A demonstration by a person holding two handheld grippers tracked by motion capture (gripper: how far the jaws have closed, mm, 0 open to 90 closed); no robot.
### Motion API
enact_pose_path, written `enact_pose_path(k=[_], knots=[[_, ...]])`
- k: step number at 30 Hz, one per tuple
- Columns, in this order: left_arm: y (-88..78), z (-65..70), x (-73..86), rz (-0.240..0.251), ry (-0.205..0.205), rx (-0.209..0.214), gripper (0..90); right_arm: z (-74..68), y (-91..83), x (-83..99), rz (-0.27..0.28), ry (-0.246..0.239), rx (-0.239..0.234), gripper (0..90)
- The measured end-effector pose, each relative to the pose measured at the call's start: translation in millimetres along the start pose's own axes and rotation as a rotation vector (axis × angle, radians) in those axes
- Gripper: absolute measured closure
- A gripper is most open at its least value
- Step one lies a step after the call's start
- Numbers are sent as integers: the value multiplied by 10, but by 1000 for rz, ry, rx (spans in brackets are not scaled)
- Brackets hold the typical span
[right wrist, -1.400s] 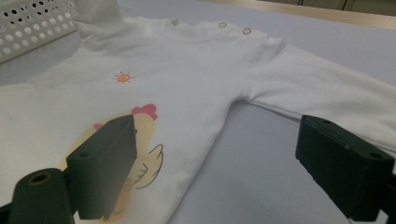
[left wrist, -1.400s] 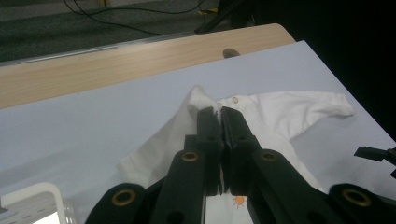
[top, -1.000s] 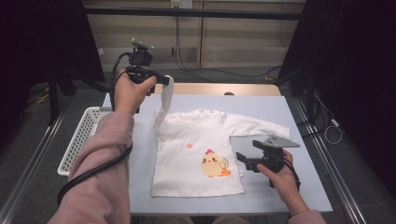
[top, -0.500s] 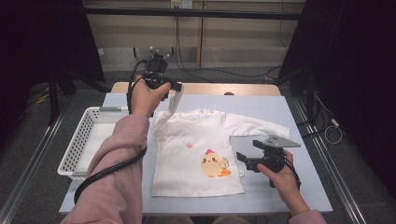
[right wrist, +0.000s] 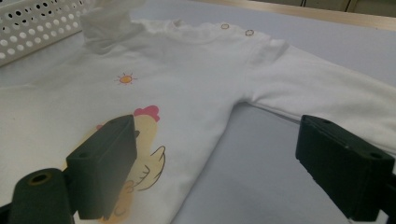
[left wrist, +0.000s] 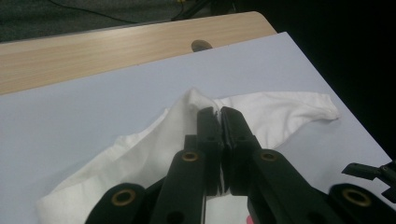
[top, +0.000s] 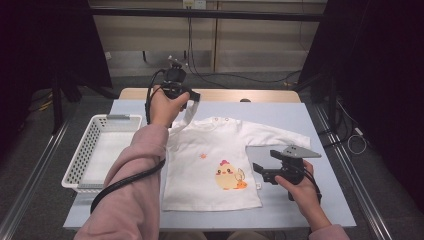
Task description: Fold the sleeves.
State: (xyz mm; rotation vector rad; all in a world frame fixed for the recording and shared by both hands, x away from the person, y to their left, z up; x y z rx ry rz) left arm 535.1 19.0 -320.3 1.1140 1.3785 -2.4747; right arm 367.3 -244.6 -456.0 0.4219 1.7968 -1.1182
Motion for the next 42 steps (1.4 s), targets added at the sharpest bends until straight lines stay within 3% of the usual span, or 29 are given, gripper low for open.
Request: enact_pose_path(k=[10, 27, 34, 42], knots=[[192, 84, 7, -20, -3, 17, 870, 0, -1, 1, -1, 2, -2, 126], [390, 101, 56, -27, -9, 40, 869, 12, 1, -1, 1, -1, -3, 126], [448, 111, 66, -36, 3, 32, 869, 14, 0, 2, -1, 1, -1, 126], [562, 109, 88, -39, -10, 31, 868, 19, 3, -2, 4, -3, -4, 126]])
Point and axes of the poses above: each handheld gripper's, and its own axes: y roughly forward along the jaws, x roughly out of its underside, z roughly to its right, the point moved 6 cm from there along y, roughly forward along the jaws, and after that the axes turned 2 degrees about -z, right-handed, at the moved point
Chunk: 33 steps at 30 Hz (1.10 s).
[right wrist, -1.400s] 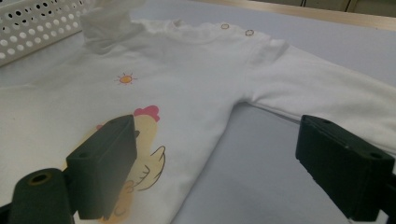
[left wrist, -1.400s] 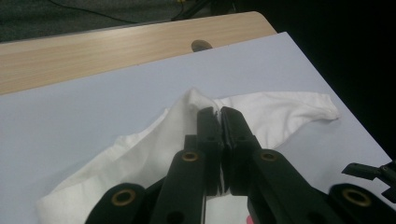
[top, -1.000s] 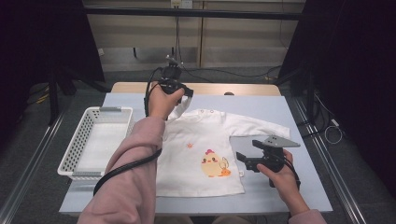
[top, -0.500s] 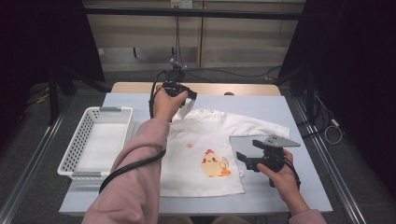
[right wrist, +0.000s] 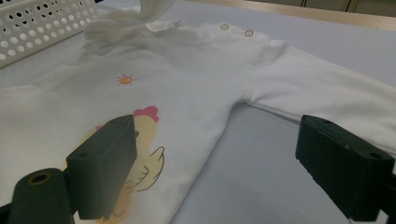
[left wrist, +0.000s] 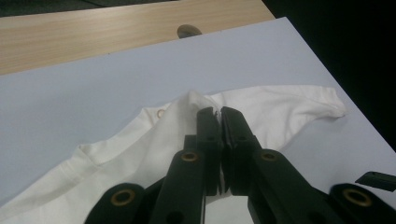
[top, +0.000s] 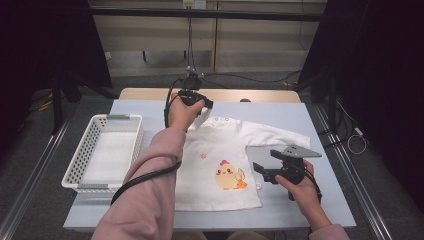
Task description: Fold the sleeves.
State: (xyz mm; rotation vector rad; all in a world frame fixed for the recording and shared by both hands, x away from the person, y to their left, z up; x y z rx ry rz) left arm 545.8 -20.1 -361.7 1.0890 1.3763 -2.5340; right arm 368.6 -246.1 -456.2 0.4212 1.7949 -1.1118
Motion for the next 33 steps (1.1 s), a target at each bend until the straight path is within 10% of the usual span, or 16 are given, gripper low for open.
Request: enact_pose_path(k=[33], knots=[[367, 58, 90, -25, -8, 1, 859, -5, 5, 6, -5, 4, -3, 126]])
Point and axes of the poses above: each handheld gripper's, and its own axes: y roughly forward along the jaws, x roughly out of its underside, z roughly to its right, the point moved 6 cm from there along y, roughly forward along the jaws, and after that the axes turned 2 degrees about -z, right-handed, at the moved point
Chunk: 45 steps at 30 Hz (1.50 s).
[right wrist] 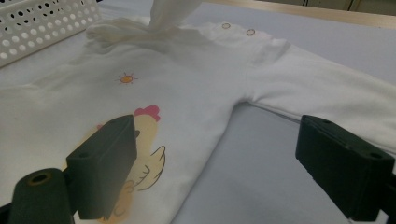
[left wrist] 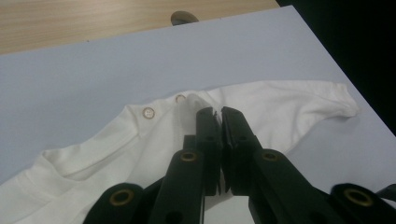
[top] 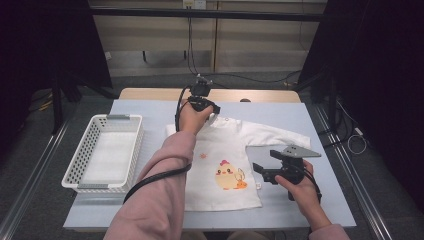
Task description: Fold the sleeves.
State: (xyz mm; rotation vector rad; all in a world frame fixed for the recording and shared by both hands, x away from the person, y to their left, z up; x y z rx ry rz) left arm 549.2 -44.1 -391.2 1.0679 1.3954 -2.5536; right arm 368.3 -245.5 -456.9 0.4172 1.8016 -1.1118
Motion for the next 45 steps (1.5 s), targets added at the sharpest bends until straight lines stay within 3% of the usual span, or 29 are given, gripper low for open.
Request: enact_pose_path(k=[5, 13, 19, 31, 45], knots=[[71, 37, 39, -8, 1, 25, 800, -3, 12, 15, -3, 2, -4, 126], [31, -34, 85, 3, 27, -19, 410, 1, -2, 13, -4, 9, -2, 126], [-112, -163, 178, 18, 26, -47, 239, 5, -4, 12, -3, 8, 1, 126], [-340, -439, 351, 41, 20, -89, 178, -12, 18, 6, -6, -2, 4, 126], [-494, -632, 563, 56, 11, -110, 164, -20, 24, 8, -10, -2, 2, 127]])
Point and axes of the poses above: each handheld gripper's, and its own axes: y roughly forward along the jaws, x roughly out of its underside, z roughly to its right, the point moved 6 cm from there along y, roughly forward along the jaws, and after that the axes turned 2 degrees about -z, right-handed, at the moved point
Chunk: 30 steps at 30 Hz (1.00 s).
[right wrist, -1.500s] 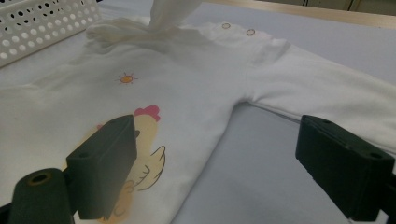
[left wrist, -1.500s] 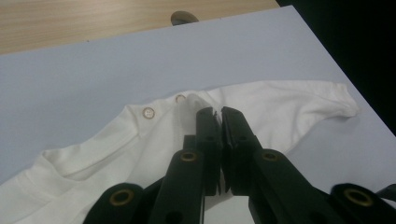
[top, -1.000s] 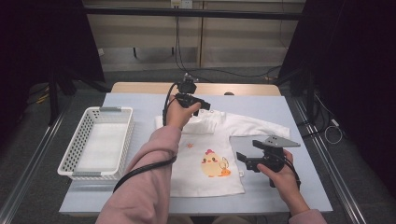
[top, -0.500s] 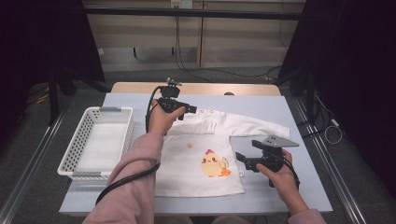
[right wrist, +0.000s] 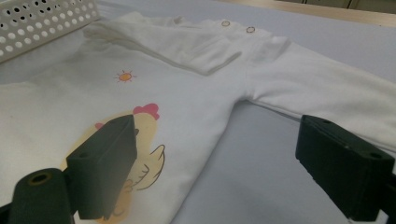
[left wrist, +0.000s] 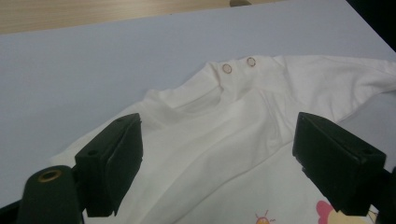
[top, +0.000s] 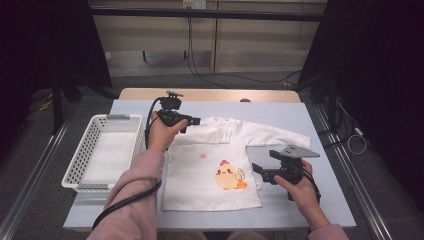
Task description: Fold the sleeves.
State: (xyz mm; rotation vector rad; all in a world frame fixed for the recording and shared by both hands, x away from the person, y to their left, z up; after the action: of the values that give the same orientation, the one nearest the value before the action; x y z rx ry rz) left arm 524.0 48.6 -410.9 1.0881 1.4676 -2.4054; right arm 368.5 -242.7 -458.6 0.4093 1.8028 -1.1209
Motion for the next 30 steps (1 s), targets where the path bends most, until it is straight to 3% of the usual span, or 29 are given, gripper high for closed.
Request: enact_pose_path(k=[10, 14, 16, 19, 24, 30], knots=[[-30, -185, 185, -13, -14, -26, 168, -7, 13, -2, -3, 2, -1, 129], [15, -228, 285, -39, -14, -39, 264, -14, 13, -4, -3, 3, -3, 129], [34, -259, 325, -48, -1, -60, 370, -21, 17, -3, -2, 5, -5, 129], [87, -310, 378, -55, -25, -73, 444, -27, 22, -3, -3, 0, -6, 129], [161, -381, 470, -80, -38, -95, 497, -31, 20, -7, -2, -4, -7, 129], [121, -293, 589, -131, -86, -35, 673, -21, 6, -7, -1, -2, -5, 129]])
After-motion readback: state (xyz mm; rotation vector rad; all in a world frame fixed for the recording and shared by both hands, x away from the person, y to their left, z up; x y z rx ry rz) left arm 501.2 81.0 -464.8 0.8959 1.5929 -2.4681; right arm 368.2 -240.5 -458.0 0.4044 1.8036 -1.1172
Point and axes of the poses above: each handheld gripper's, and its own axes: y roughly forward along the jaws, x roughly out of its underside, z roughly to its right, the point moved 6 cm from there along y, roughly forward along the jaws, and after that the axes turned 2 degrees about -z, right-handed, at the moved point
